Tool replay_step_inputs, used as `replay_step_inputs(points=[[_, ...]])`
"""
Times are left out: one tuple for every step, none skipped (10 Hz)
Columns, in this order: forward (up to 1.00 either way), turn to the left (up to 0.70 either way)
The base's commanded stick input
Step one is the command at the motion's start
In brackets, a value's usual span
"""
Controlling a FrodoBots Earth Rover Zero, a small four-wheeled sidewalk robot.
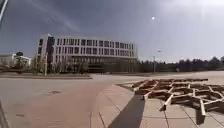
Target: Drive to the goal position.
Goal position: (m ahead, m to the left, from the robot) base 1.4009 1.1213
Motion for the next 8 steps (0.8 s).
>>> replay_step_inputs(points=[[0.05, 0.00], [0.05, 0.00], [0.05, 0.00], [0.05, 0.00], [0.05, 0.00], [0.05, 0.00], [0.04, 0.00], [0.04, 0.00]])
